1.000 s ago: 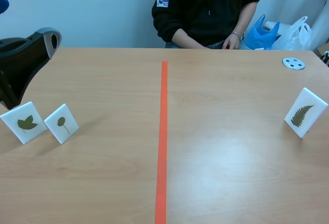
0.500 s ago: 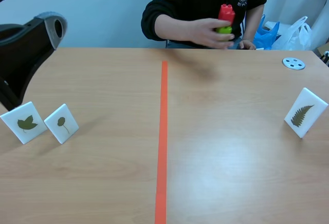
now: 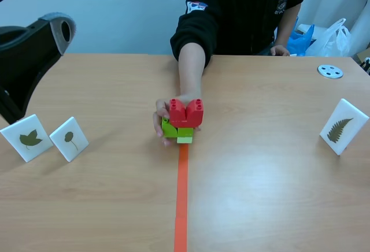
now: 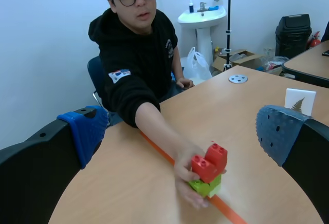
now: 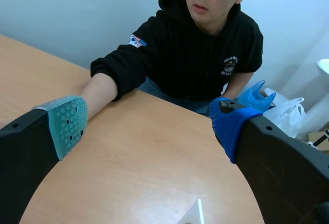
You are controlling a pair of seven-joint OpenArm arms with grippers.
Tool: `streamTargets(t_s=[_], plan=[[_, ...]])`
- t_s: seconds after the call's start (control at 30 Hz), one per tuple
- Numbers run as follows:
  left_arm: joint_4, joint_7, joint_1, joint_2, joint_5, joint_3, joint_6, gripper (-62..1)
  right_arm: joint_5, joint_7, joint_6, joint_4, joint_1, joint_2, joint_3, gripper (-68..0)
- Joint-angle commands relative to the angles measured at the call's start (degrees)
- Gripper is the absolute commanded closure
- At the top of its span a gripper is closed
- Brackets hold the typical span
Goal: Sort the leaf by its shape. The table is split by an orange tape line. A compound leaf with several leaflets goes to the left side, a simple leaf with one blade goes to the right side. Return to the home posture when a red brick is placed on the table.
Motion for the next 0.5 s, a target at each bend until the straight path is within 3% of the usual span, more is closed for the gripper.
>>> streamTargets(t_s=[0.0, 0.47], plan=[[0.63, -1.03, -0.15, 0.31, 0.55, -0.15, 0.04, -61.8, 0.2, 0.83, -0.44, 0.04, 0.04, 0.76, 0.11, -48.9], [0.63, -1.03, -0.15, 0.31, 0.85, -0.15, 0.04, -61.8, 0.2, 0.83, -0.44, 0.04, 0.04, 0.76, 0.11, -48.9]])
